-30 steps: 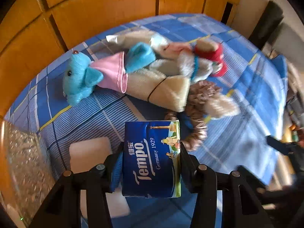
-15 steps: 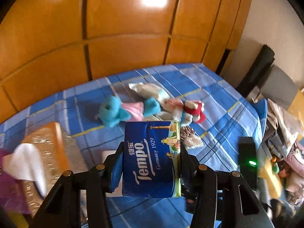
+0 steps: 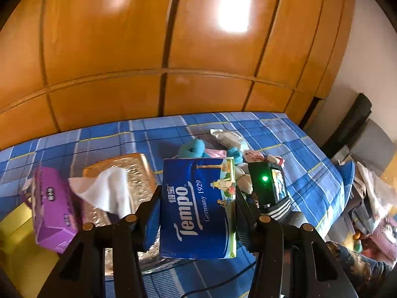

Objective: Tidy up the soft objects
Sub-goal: 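Drop the Tempo pack into the gold tray with the left tool while the right tool grasps the soap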

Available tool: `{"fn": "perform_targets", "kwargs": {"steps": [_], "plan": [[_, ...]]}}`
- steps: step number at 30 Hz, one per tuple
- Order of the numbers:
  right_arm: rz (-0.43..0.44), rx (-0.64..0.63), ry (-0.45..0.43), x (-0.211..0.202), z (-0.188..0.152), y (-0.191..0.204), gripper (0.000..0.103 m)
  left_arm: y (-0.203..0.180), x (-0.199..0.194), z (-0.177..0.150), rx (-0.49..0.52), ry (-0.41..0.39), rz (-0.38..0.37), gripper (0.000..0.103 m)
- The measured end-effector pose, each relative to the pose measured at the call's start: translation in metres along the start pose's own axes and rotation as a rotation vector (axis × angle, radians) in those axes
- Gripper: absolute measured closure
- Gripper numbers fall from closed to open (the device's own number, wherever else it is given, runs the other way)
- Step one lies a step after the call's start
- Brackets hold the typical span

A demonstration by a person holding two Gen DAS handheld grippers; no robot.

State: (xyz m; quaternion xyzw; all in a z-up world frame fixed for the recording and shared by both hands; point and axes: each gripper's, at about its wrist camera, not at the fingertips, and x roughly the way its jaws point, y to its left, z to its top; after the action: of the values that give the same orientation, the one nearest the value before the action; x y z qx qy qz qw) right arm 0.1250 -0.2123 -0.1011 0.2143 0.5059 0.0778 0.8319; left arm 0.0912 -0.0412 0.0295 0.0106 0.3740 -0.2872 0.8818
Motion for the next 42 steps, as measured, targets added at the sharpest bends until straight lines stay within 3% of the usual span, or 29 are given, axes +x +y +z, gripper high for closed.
{"fn": "perform_targets", "kwargs": {"steps": [6, 10, 16, 21, 27, 30, 33, 34, 37, 42], "plan": [[-0.051, -0.052, 0.000, 0.018, 0.010, 0.027, 0.052, 0.017, -0.021, -0.006, -0.046, -0.035, 0.016, 0.051], [-0.059, -0.079, 0.011, 0.030, 0.017, 0.044, 0.059, 0.049, -0.049, 0.000, -0.119, -0.101, 0.055, 0.051], [-0.051, -0.094, 0.020, 0.033, 0.017, 0.050, 0.059, 0.131, -0.095, 0.002, -0.278, -0.208, 0.215, 0.051], [-0.065, -0.124, 0.018, 0.035, 0.015, 0.045, 0.059, 0.211, -0.092, -0.022, -0.446, -0.156, 0.387, 0.051], [-0.069, -0.143, -0.018, 0.026, 0.004, 0.034, 0.059, 0.272, -0.049, -0.064, -0.637, -0.001, 0.407, 0.051], [-0.085, -0.155, -0.016, 0.024, 0.003, 0.033, 0.059, 0.285, -0.025, -0.079, -0.696, 0.045, 0.397, 0.051], [-0.091, -0.159, -0.018, 0.021, 0.001, 0.033, 0.059, 0.291, -0.009, -0.080, -0.716, 0.057, 0.401, 0.042], [-0.095, -0.160, -0.021, 0.021, 0.001, 0.034, 0.060, 0.293, -0.008, -0.078, -0.721, 0.058, 0.409, 0.036], [-0.113, -0.168, -0.033, 0.018, -0.003, 0.036, 0.060, 0.293, -0.005, -0.078, -0.729, 0.051, 0.397, 0.031], [-0.107, -0.158, -0.047, 0.014, -0.004, 0.034, 0.063, 0.281, -0.023, -0.085, -0.690, 0.024, 0.448, 0.028]]}}
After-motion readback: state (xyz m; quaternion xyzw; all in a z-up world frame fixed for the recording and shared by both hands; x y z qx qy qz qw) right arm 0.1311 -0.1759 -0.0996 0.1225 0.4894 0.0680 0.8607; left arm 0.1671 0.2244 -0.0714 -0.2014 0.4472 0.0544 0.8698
